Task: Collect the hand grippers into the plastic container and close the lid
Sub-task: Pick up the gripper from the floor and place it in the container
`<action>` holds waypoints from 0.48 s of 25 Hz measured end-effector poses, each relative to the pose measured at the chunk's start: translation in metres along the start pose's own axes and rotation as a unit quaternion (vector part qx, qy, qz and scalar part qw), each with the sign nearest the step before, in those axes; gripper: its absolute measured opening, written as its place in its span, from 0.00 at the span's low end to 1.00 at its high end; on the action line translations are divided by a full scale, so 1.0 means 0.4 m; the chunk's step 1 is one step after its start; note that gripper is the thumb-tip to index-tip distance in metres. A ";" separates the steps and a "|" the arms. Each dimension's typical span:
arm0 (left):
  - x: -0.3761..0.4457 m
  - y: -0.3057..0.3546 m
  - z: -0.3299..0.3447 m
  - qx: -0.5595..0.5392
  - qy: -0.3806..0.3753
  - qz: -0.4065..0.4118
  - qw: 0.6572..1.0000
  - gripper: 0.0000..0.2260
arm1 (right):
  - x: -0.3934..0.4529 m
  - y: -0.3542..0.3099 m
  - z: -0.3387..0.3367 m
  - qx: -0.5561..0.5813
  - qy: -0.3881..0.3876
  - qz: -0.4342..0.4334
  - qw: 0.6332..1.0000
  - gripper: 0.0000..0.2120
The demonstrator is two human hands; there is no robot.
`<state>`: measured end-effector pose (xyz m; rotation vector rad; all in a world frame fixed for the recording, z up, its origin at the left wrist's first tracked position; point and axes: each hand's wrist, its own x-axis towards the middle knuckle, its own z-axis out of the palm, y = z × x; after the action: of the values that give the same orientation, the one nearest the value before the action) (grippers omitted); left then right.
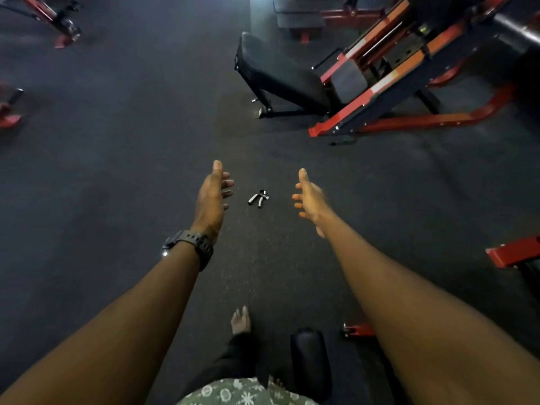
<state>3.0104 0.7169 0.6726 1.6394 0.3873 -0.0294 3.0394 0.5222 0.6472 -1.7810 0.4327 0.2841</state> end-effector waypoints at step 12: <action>0.765 0.013 0.060 0.011 0.006 -0.077 0.997 0.28 | 0.698 -0.117 0.160 -0.017 -0.024 0.103 0.994 0.28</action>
<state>3.3049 0.7644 0.5993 1.6298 0.5228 -0.1403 3.3133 0.5549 0.5570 -1.7613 0.5824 0.4805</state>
